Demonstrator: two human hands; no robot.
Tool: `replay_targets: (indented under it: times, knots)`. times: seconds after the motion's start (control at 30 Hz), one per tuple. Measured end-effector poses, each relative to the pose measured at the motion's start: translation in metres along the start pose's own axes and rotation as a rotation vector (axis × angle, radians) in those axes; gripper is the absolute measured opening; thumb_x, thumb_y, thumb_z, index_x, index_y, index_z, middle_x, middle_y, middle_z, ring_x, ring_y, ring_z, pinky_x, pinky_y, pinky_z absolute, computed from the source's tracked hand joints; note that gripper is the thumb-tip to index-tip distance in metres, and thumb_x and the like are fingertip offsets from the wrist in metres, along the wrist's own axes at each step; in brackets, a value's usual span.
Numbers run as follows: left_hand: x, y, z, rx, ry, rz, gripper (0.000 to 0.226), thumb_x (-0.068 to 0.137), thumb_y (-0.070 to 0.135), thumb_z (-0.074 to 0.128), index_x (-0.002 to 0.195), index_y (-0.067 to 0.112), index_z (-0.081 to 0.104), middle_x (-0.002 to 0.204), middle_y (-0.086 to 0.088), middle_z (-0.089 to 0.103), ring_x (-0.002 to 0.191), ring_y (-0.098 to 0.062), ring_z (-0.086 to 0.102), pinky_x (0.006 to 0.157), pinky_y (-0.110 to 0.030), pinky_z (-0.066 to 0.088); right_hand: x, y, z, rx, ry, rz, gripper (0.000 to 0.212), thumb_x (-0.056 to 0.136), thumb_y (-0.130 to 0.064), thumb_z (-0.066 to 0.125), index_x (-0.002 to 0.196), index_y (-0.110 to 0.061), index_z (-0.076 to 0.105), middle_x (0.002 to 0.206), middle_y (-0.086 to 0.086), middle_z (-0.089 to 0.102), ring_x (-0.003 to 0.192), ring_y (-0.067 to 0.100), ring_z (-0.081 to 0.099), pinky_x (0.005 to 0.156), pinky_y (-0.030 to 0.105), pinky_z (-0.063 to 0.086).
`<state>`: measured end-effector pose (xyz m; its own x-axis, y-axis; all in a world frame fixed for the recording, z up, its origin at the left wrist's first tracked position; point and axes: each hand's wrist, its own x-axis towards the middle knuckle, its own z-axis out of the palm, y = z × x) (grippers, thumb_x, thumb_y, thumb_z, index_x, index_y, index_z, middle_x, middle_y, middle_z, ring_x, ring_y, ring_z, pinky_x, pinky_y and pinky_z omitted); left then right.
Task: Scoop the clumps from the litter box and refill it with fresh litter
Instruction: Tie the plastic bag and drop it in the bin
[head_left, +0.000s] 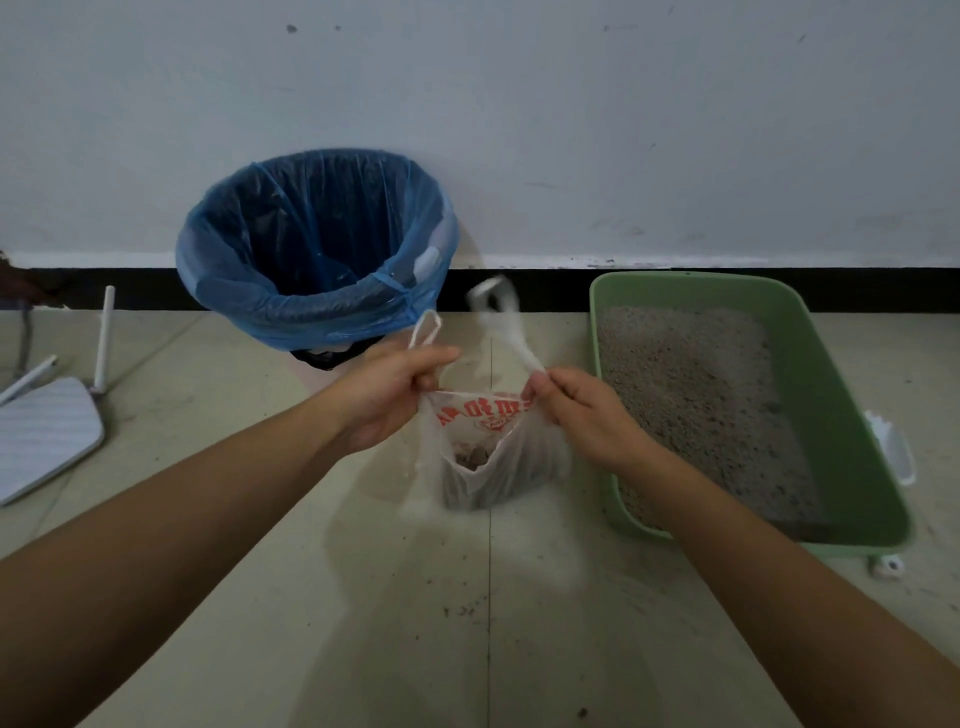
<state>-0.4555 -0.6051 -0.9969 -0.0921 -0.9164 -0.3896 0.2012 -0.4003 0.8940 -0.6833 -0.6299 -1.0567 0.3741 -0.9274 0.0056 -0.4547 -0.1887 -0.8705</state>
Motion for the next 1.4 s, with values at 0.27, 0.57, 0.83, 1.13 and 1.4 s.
replay_targets:
  times: [0.27,0.57,0.83,1.13,1.4]
  knots:
    - [0.003,-0.006,-0.001,-0.003,0.033,-0.077,0.032,0.107,0.027,0.034,0.123,0.007,0.053,0.103,-0.016,0.072,0.102,-0.026,0.07,0.094,-0.039,0.051,-0.005,-0.01,0.006,0.199,-0.056,0.126,0.032,0.106,-0.028,0.039,0.089,-0.009,0.06,0.074,0.006,0.048,0.066,0.011,0.046,0.059,0.018,0.038]
    - [-0.001,-0.005,-0.011,0.196,-0.223,-0.186,0.035,0.085,-0.006,0.06,0.118,0.002,0.056,0.104,-0.013,0.064,0.098,-0.024,0.062,0.09,-0.032,0.05,-0.003,-0.013,0.01,-0.265,-0.144,-0.143,0.027,0.104,-0.034,0.042,0.086,-0.022,0.059,0.078,-0.009,0.052,0.068,0.004,0.048,0.062,0.024,0.038]
    - [0.001,-0.003,-0.003,0.259,-0.197,-0.205,0.033,0.103,0.024,0.047,0.124,0.006,0.064,0.066,0.002,0.026,0.058,-0.011,0.024,0.055,-0.016,0.041,0.001,-0.015,0.001,-0.256,-0.289,-0.04,0.03,0.096,-0.039,0.059,0.089,-0.013,0.071,0.071,-0.005,0.058,0.061,0.01,0.053,0.059,0.027,0.044]
    - [-0.002,0.001,0.014,0.309,-0.274,-0.215,0.033,0.102,0.026,0.048,0.123,0.006,0.065,0.067,-0.001,0.033,0.06,-0.012,0.031,0.075,-0.028,0.033,0.009,-0.03,-0.021,0.35,0.023,0.219,0.034,0.092,-0.051,0.058,0.116,-0.029,0.068,0.103,-0.011,0.069,0.085,0.001,0.063,0.074,0.022,0.047]
    - [-0.001,0.002,0.011,0.021,-0.214,-0.215,0.034,0.101,0.021,0.047,0.128,0.005,0.06,0.099,-0.012,0.07,0.069,-0.011,0.05,0.081,-0.027,0.052,0.012,-0.038,-0.023,0.41,0.085,0.132,0.008,0.087,-0.023,0.073,0.092,-0.017,0.077,0.077,0.003,0.07,0.065,0.004,0.058,0.064,0.02,0.049]
